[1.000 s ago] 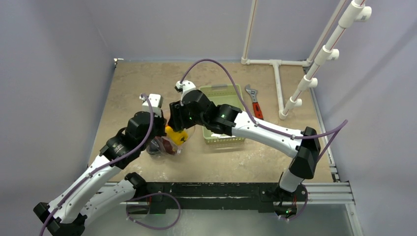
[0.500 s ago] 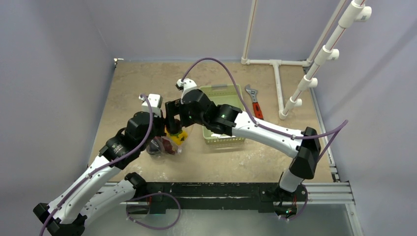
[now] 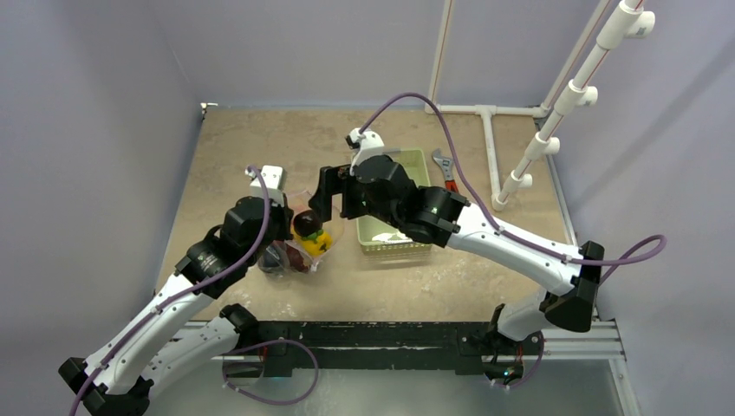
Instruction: Place the food in the zip-top bag and seal the zipper
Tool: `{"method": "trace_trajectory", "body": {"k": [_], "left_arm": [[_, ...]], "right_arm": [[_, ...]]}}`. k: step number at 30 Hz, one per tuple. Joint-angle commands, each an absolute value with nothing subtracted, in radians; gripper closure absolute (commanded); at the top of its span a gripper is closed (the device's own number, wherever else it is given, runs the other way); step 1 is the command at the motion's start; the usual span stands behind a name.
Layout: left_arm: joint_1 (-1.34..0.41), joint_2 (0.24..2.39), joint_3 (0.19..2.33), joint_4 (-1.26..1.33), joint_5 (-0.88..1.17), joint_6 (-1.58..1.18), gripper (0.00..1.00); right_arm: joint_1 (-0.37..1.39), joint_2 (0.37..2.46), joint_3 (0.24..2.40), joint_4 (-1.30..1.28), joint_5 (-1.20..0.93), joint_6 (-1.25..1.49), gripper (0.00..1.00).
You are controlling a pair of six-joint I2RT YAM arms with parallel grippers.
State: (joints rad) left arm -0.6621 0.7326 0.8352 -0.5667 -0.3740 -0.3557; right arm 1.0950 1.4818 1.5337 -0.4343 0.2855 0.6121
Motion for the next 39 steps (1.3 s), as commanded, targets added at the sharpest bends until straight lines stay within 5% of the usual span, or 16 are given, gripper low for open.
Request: {"method": "trace_trajectory", "body": {"k": [1,20,27,31,39], "left_arm": [[-0.659,0.73,0.83,-0.535,-0.385,-0.349,1.0],[-0.659,0.725,0.829,-0.54,-0.39,-0.356,1.0],[-0.66,0.712,0.828,-0.546,-0.389,-0.361,1.0],[-0.659,0.696,0.841,-0.562,-0.402,-0.364,1.0],[-0.659,0.703,0.969,-0.676,-0.462,-0.343,1.0]], "right_arm": [[1.098,1.45,1.462,-0.488,0.309,0.681,0.07],[1.097,1.578,1.382,-0.413,0.341,0.711,0.32],[1.095,1.639,1.431,-0.425,0.377,0.702,0.69],[1.095,1.637,1.459,-0.454,0.409,0.699,1.0],[1.095,1.609,1.529,-0.506,0.46,0.667,1.0]]}}
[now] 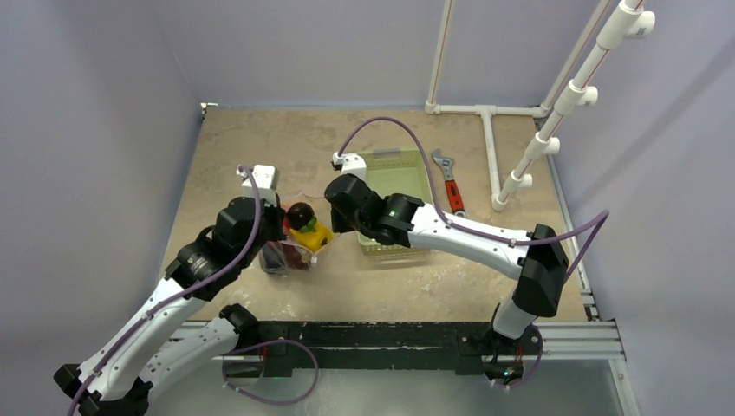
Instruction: Place the food in the zip-top bag and seal the zipper
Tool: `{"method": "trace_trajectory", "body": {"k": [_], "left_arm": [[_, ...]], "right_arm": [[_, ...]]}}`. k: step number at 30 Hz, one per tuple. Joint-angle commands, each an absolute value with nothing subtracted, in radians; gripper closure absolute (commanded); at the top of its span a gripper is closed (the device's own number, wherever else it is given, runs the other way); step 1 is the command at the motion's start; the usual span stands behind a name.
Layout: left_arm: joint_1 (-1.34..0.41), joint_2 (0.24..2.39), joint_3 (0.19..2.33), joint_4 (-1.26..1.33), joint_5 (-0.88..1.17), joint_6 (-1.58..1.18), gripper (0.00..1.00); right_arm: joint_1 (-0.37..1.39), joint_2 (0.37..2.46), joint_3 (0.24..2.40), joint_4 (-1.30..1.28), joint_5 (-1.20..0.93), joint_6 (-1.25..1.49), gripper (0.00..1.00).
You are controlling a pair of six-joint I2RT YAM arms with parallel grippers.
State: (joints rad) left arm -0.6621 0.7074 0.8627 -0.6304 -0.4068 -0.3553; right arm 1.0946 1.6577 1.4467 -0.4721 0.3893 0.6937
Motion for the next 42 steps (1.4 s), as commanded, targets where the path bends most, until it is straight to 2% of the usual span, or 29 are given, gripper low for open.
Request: {"method": "trace_trajectory", "body": {"k": [1,10,21,32,42], "left_arm": [[-0.66,0.705,0.992,-0.695,-0.478,-0.341,1.0],[-0.658,0.69,1.067,-0.809,-0.557,-0.363,1.0],[-0.658,0.814,0.94,-0.743,-0.459,-0.509,1.0],[-0.659,0.798,1.107,-0.757,-0.481,-0.446,1.0],[-0.659,0.792,1.132,-0.779,-0.409,-0.55,1.0]], "right_arm": [[1.095,1.607,1.545,-0.514,0.465,0.661,1.0],[1.095,1.587,1.627,-0.58,0.522,0.644,1.0],[1.085,1.61,1.448,-0.433,0.433,0.64,1.0],[1.085,1.574,1.6,-0.467,0.459,0.571,1.0],[1.082,1.644,1.677,-0.4,0.374,0.41,1.0]]}}
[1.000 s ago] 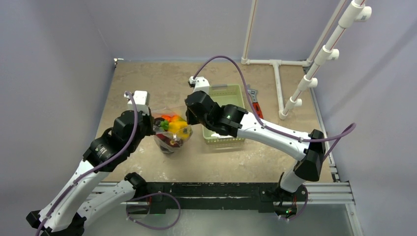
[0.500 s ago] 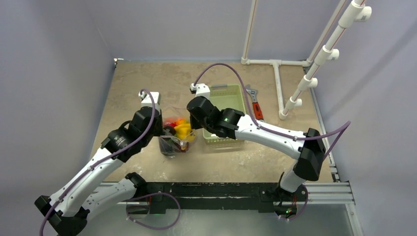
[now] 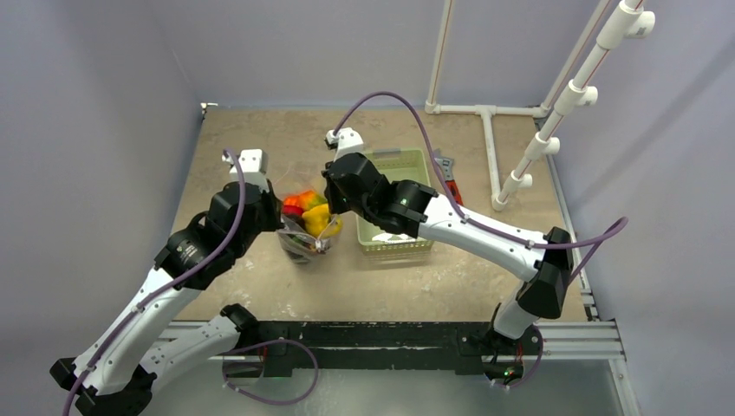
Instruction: Place the food in the zip-top bag and seal the zipper
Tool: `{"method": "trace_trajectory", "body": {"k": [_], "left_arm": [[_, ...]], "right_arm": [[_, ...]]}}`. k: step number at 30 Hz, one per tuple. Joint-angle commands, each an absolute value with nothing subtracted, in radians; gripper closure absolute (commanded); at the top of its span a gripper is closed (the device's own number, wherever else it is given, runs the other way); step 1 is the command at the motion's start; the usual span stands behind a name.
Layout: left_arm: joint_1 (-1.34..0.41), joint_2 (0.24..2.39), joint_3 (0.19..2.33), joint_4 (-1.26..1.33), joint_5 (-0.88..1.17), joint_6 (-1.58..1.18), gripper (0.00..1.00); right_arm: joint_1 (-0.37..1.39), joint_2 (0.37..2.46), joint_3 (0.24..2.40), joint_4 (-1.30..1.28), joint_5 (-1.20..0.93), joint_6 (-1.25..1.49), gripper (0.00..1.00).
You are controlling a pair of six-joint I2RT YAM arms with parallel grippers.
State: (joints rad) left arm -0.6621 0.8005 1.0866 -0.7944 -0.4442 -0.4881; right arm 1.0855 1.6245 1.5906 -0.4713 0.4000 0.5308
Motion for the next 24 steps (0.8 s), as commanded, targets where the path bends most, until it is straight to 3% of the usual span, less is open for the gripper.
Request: {"method": "trace_trajectory", "body": {"k": [1,12,18,20,24], "left_arm": [[-0.659,0.788,1.125,-0.785,-0.405,-0.567,1.0],[-0.658,0.725,1.029,-0.845,-0.442,-0.854,1.0],[-0.658,0.709,0.937,-0.849,-0.456,-1.007,1.0],[-0.659,0.702,0.923,-0.85,-0.471,-1.032,1.0],[-0.659,0.699,0.912,-0.85,-0.484,-1.066,1.0]], "right_arm": [[1.08,1.659,1.693,-0.409,0.38,0.38,1.0],[1.047,1.725,1.701,-0.284,0.186,0.042,1.0],[1.046,1.75,1.688,-0.246,0.168,0.005,1.0],[1.046,1.751,1.691,-0.255,0.179,0.005,0.93],[1.047,1.709,1.677,-0.241,0.216,0.014,0.64]]}}
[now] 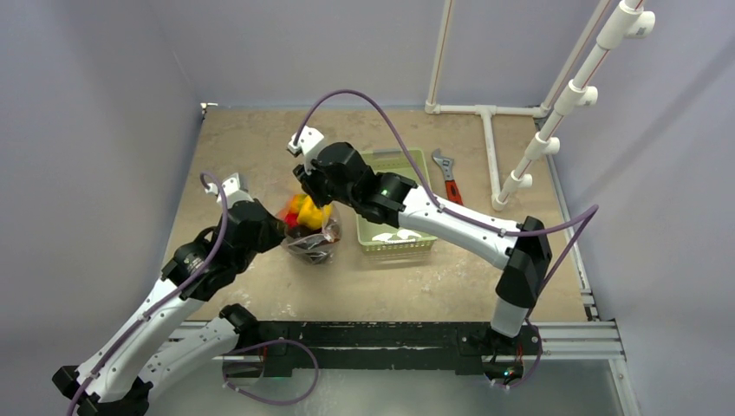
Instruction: Place the food in the zip-top bag and seal the zipper
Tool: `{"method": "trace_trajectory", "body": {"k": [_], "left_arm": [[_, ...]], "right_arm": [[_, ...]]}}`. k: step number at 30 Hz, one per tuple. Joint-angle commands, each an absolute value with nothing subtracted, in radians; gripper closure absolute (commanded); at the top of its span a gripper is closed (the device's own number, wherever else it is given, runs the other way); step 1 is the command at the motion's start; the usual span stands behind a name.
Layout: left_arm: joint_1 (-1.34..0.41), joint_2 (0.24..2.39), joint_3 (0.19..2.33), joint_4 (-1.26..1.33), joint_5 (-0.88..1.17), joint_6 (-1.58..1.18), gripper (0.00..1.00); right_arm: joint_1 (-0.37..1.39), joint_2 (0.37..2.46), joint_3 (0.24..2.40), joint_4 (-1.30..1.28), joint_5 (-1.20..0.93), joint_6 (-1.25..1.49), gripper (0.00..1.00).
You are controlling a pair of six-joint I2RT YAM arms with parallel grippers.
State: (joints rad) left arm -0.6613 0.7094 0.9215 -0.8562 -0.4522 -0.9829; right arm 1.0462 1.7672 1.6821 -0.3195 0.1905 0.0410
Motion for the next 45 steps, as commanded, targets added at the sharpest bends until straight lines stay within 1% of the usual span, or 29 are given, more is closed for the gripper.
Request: {"method": "trace_trajectory", "body": {"k": [1,3,6,10,13,16,21,26,29,32,40,45], "left_arm": [[-0.659,0.702,0.912,-0.849,-0.485,-1.071,1.0],[-0.658,0.71,0.912,-0.853,-0.485,-1.083,1.0],[-0.658,0.723,0.915,-0.857,-0.489,-1.096,1.0],[-0.659,0.728,0.918,-0.856,-0.491,-1.101,1.0],[-0.66,0.727,0.921,-0.857,-0.494,-1.097,1.0],[-0.659,0.724,0.926,-0.858,-0.5,-1.094,1.0],[-0.658,0.719,0.931,-0.853,-0.493,-1.088,1.0],[-0.659,0.72,0.928,-0.852,-0.489,-1.086,1.0],[-0.659,0.717,0.925,-0.853,-0.489,-1.087,1.0],[-0.659,0.714,0.924,-0.853,-0.488,-1.086,1.0],[-0.659,0.71,0.911,-0.838,-0.452,-1.091,1.0],[-0.659,0.703,0.911,-0.841,-0.451,-1.094,1.0]], "right_arm": [[1.048,1.689,1.664,-0.223,0.218,0.013,0.59],[1.049,1.639,1.64,-0.2,0.208,0.028,0.53],[1.053,1.56,1.585,-0.174,0.194,0.071,0.48],[1.061,1.402,1.441,-0.087,0.17,0.114,0.38],[1.064,1.265,1.291,0.011,0.133,0.127,0.3],[1.07,1.126,1.082,0.174,0.057,0.101,0.3],[1.077,0.935,0.85,0.377,0.002,0.083,0.29],[1.101,0.826,0.648,0.613,-0.021,0.045,0.3],[1.111,0.823,0.583,0.704,-0.005,0.025,0.3],[1.124,0.874,0.559,0.758,-0.003,0.007,0.3],[1.234,1.009,0.471,1.038,0.166,-0.139,0.31],[1.272,1.12,0.437,1.203,0.243,-0.198,0.31]]}}
